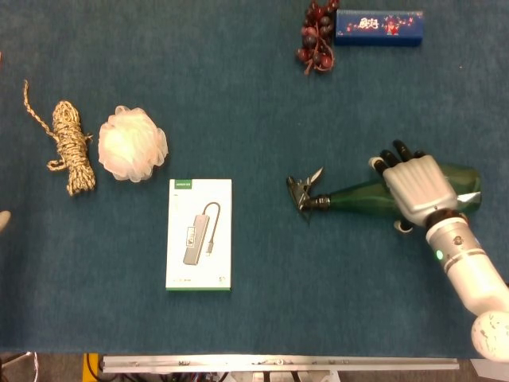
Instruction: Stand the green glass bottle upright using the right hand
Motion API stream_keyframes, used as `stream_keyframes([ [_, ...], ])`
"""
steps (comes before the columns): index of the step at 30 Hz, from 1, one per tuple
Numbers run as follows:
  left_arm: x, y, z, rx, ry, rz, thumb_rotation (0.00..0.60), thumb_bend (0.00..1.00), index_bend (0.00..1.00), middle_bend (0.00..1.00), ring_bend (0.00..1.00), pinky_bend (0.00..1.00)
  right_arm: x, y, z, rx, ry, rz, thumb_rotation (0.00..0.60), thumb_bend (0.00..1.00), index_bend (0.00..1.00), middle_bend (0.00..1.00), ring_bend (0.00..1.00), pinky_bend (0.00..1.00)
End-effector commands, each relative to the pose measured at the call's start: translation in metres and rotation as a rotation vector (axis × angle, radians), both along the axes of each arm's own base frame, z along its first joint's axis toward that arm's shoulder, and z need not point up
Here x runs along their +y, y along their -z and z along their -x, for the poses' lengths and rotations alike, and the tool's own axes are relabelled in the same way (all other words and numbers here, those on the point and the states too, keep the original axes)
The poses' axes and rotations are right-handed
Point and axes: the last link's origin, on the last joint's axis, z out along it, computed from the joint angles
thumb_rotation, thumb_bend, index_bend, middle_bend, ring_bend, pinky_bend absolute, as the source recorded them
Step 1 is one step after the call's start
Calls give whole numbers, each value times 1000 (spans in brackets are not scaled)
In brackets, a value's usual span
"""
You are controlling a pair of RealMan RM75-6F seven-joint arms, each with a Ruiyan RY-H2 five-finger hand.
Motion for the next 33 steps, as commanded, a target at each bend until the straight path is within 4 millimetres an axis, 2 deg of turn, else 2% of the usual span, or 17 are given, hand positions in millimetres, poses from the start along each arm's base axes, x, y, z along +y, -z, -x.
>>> stream_keyframes([
  [1,0,0,0,0,0,0,600,0,0,0,0,0,-1,1,0,0,-1,-1,600,0,190,201,71,301],
  [9,0,0,0,0,0,0,600,0,0,0,0,0,-4,6,0,5,-3,-10,600,0,192,237,103,331],
  [17,0,0,0,0,0,0,600,0,0,0,0,0,-5,5,2,-11,-15,10,600,0,289,326,199,437],
  [25,0,0,0,0,0,0,600,0,0,0,0,0,-2,-9,5,-115,-49,89,600,12,373,391,268,459],
  [33,0,0,0,0,0,0,600,0,0,0,0,0,0,-19,20,-298,-83,176,600,13,397,410,287,459],
])
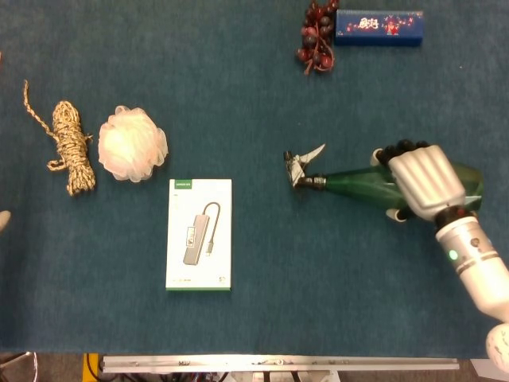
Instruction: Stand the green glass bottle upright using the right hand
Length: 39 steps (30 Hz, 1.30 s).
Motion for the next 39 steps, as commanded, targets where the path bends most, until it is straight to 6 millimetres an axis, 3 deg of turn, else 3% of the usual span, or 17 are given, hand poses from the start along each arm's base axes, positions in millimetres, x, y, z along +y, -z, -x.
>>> stream_keyframes([
  [1,0,0,0,0,0,0,600,0,0,0,0,0,1,-5,14,-102,-11,50,600,13,397,410,287,459],
  [15,0,0,0,0,-1,0,600,0,0,0,0,0,-4,6,42,-549,-72,137,600,12,409,415,287,460],
  [39,0,0,0,0,0,0,600,0,0,0,0,0,-1,16,48,-1040,-153,295,600,17,411,420,287,460],
])
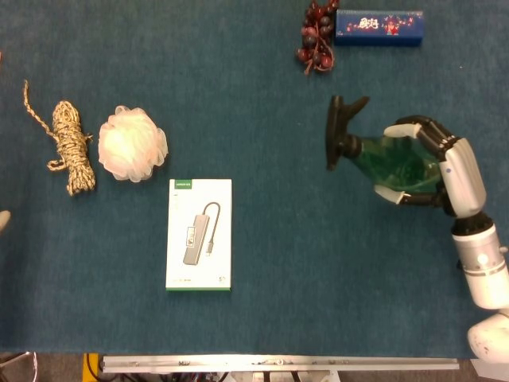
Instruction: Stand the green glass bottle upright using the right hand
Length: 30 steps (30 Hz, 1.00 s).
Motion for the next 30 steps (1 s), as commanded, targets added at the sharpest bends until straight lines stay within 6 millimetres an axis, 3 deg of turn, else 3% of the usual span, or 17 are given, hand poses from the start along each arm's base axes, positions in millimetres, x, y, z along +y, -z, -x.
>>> stream_keyframes([
  [1,0,0,0,0,0,0,600,0,0,0,0,0,2,2,5,-62,12,19,600,25,411,420,287,460],
  [6,0,0,0,-1,1,1,600,0,0,0,0,0,4,6,13,-132,35,18,600,78,411,412,296,460],
  [15,0,0,0,-1,1,1,600,0,0,0,0,0,5,11,25,-251,72,13,600,267,411,402,271,460],
  [30,0,0,0,-1,1,2,600,0,0,0,0,0,3,21,46,-338,121,-2,600,268,411,371,220,460],
])
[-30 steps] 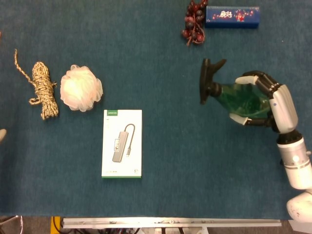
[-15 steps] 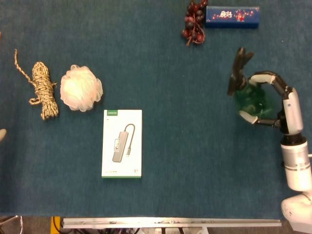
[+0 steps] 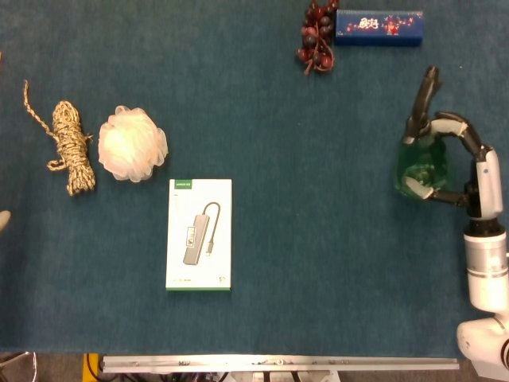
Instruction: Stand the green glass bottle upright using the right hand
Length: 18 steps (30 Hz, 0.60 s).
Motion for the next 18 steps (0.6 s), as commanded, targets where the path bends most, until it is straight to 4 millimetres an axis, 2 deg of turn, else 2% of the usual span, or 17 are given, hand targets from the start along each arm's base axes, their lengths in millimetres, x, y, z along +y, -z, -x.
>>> stream_keyframes([
  [1,0,0,0,0,0,0,600,0,0,0,0,0,0,3,3,-18,10,-6,600,265,411,367,216,460],
  [18,0,0,0,0,0,0,600,0,0,0,0,0,-1,4,9,-36,-9,-14,600,264,397,345,190,460],
])
